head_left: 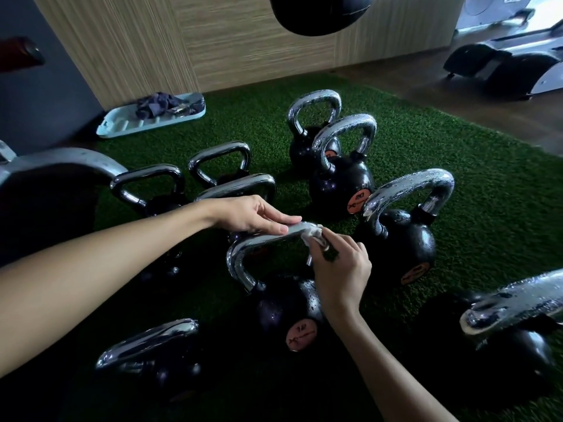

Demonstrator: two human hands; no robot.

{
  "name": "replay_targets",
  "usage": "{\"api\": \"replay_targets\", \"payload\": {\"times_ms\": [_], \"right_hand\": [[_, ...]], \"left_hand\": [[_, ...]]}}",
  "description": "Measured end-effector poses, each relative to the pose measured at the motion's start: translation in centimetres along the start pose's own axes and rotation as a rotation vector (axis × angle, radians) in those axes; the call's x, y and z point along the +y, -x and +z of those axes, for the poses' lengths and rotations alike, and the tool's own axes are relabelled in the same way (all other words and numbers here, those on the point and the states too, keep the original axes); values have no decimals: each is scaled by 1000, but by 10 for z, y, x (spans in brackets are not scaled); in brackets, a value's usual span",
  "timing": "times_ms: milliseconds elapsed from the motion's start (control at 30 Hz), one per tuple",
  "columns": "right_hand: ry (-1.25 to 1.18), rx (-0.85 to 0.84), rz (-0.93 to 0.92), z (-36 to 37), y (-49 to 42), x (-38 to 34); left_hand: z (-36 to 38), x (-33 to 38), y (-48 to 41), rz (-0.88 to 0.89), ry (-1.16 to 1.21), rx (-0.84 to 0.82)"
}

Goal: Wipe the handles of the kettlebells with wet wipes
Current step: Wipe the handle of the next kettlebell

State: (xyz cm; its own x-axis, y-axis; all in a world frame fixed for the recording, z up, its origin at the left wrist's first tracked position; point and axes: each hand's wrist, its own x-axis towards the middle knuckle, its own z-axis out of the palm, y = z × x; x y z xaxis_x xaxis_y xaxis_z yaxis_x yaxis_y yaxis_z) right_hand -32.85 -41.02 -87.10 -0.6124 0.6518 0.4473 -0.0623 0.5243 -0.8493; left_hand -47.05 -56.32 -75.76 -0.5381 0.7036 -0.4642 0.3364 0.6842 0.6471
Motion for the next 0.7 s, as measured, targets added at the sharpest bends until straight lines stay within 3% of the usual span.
{"api": "replay_targets", "payload": {"times_ms": [100,300,433,567,700], "right_hand": [[23,-20,-58,9,0,-12],[-59,42,-7,15,7,-9],[-78,-43,-111,30,26,-29],[-114,15,-9,32,27,-27],[-122,41,30,35,30,-33]], "left_hand": [[-2,-3,-5,1,48,-4],[-4,-6,-9,8,97,-21],[-5,-12,-13,12,156,-59],[-10,-17,-13,17,148,-80],[-18,-17,-9,15,95,-207]]}}
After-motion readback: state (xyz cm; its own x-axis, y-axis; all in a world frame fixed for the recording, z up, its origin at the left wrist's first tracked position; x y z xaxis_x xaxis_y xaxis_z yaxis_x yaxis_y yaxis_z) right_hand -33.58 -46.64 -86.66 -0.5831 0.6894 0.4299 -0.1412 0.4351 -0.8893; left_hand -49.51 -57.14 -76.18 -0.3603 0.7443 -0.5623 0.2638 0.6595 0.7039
